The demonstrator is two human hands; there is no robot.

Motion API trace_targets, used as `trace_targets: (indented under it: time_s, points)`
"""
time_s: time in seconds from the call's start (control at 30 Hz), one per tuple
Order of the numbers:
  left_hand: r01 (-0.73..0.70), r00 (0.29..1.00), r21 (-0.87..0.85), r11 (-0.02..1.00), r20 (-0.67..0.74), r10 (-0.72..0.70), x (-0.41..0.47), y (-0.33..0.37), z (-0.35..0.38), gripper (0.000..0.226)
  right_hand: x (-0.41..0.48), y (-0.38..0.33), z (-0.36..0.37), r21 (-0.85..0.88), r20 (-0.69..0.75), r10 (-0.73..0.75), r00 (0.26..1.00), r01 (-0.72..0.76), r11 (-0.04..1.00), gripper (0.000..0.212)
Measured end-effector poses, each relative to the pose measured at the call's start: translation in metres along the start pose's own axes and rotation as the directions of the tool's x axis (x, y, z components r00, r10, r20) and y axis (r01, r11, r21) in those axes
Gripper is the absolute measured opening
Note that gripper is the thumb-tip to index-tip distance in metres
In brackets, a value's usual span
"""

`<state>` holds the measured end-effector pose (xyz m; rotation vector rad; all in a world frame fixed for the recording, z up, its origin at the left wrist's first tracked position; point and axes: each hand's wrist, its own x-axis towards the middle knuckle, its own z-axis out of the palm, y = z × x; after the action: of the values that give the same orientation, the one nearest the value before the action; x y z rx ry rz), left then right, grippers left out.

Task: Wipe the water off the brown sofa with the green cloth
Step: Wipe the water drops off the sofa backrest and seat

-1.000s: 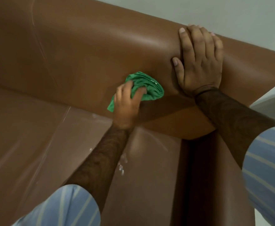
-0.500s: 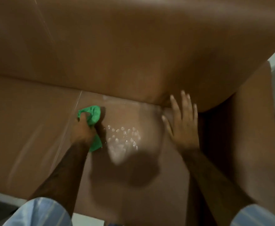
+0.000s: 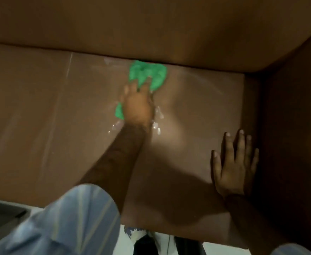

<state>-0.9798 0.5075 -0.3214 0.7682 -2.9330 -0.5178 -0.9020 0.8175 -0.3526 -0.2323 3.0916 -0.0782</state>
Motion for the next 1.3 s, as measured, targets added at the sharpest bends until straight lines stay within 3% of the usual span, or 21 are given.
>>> trace_targets:
  time_s: [0.13,0.2,0.23,0.27,0.33,0.4,0.47,0.53,0.6,0.7,0.77,0.83,0.9,0.97,1.03,1.1,1.17,1.23,1.3]
  points:
    - [-0.407,0.907,-0.084,0.91,0.079,0.413,-0.096,0.035,0.005,0.051,0.001,-0.001,-0.005,0.035,-0.02,0.012,1.0,-0.011,0.999,0.069]
    - [-0.513,0.854,-0.006,0.858,0.1,0.511,-0.116,-0.003,-0.003,0.053,0.0,-0.001,-0.004,0.028,-0.03,0.012,0.999,-0.011,1.0,0.07]
    - [-0.505,0.859,0.049,0.862,0.123,0.497,-0.114,-0.029,-0.011,0.056,0.0,-0.001,-0.003,0.022,-0.032,0.011,0.999,-0.011,1.0,0.07]
    - [-0.418,0.906,0.092,0.904,0.118,0.407,-0.108,-0.056,-0.017,0.058,0.0,-0.001,-0.002,0.02,-0.032,0.014,0.999,-0.013,1.0,0.07]
    - [-0.072,0.997,0.121,0.99,0.025,0.069,-0.084,-0.102,-0.032,0.057,0.001,-0.002,-0.001,0.018,-0.031,0.016,0.999,-0.015,1.0,0.069]
    - [0.231,0.971,0.061,0.971,-0.075,-0.226,-0.051,-0.12,-0.041,0.05,0.001,-0.003,-0.002,0.009,-0.035,0.017,0.999,-0.017,1.0,0.069]
    - [0.309,0.945,-0.014,0.951,-0.105,-0.309,-0.027,-0.102,-0.038,0.048,0.0,-0.004,-0.003,0.011,-0.037,0.017,0.999,-0.016,1.0,0.069]
    - [0.159,0.985,-0.027,0.987,-0.067,-0.161,-0.029,-0.063,-0.027,0.049,0.001,-0.005,-0.004,0.007,-0.04,0.012,0.999,-0.012,1.0,0.069]
    - [-0.161,0.987,-0.008,0.987,-0.001,0.161,-0.065,-0.027,-0.012,0.047,0.003,-0.004,-0.002,-0.008,-0.045,0.021,0.999,-0.021,1.0,0.07]
    - [-0.515,0.84,-0.035,0.857,0.176,0.512,-0.144,-0.026,-0.014,0.054,0.0,-0.003,-0.002,0.023,-0.053,0.011,0.999,-0.01,1.0,0.07]
    - [-0.547,0.818,0.017,0.837,0.221,0.53,-0.166,-0.066,-0.024,0.059,0.001,-0.003,-0.001,0.025,-0.064,0.0,0.998,0.002,1.0,0.069]
    - [-0.37,0.923,0.148,0.917,0.167,0.346,-0.16,-0.102,-0.035,0.055,0.003,-0.002,-0.001,0.024,-0.063,-0.006,0.998,0.008,1.0,0.068]
    - [-0.01,0.999,0.186,0.983,0.04,0.002,-0.129,-0.123,-0.043,0.052,0.002,-0.004,-0.002,0.01,-0.077,-0.007,0.997,0.008,1.0,0.068]
    - [0.257,0.966,0.119,0.959,-0.058,-0.252,-0.082,-0.121,-0.043,0.051,0.004,-0.005,-0.004,0.008,-0.09,-0.043,0.995,0.044,0.999,0.067]
    - [0.332,0.941,0.056,0.942,-0.084,-0.327,-0.038,-0.1,-0.034,0.051,0.012,-0.009,-0.007,0.018,-0.096,-0.089,0.991,0.091,0.996,0.067]
    - [0.195,0.981,0.085,0.977,-0.036,-0.192,-0.022,-0.059,-0.018,0.052,0.02,-0.017,-0.011,0.047,-0.074,-0.092,0.993,0.096,0.994,0.069]
    - [-0.165,0.986,0.112,0.98,0.048,0.161,-0.041,-0.014,-0.001,0.051,0.024,-0.022,-0.015,0.056,-0.048,-0.085,0.995,0.088,0.995,0.071]
    - [-0.459,0.883,0.066,0.886,0.143,0.447,-0.082,0.008,0.006,0.048,0.024,-0.021,-0.019,0.061,-0.043,-0.085,0.995,0.088,0.994,0.071]
    - [-0.567,0.817,0.059,0.821,0.168,0.552,-0.113,-0.012,-0.002,0.049,0.023,-0.022,-0.022,0.071,-0.048,-0.088,0.995,0.091,0.993,0.071]
